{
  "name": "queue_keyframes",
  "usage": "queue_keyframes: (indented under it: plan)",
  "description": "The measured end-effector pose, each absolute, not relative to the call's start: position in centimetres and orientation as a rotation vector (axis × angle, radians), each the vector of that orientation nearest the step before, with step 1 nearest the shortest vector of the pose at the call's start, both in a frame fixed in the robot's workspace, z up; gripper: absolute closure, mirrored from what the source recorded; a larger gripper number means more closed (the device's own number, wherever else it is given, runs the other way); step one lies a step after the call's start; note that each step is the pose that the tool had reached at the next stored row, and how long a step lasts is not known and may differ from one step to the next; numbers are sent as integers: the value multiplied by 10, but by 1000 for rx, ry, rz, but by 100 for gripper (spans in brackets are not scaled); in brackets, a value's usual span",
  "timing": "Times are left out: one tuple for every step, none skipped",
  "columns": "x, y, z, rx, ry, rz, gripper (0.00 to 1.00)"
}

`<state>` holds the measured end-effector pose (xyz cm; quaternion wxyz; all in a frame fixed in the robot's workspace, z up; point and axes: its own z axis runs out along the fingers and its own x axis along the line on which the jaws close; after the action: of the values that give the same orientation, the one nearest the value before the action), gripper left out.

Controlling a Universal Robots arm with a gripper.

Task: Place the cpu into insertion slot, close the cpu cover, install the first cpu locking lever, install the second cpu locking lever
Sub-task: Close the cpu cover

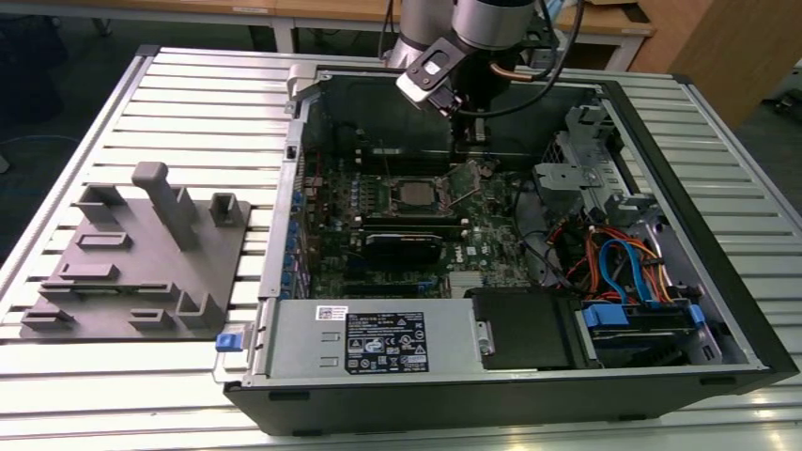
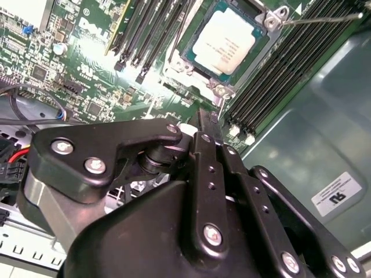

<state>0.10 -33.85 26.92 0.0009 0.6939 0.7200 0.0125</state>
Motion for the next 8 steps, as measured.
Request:
queue_keyframes:
  plan:
    - [2, -338, 269, 2185, 2255, 39, 90]
    - [2, -338, 269, 2196, 2243, 40, 90]
    - [2, -338, 268, 2204, 2235, 40, 90]
    - [2, -338, 268, 2209, 2230, 39, 90]
    - [3, -338, 268, 2216, 2224, 40, 90]
    - [4, -338, 268, 2222, 2218, 40, 90]
    - [4, -338, 267, 2226, 2213, 39, 90]
    - [5, -338, 267, 2230, 2209, 39, 90]
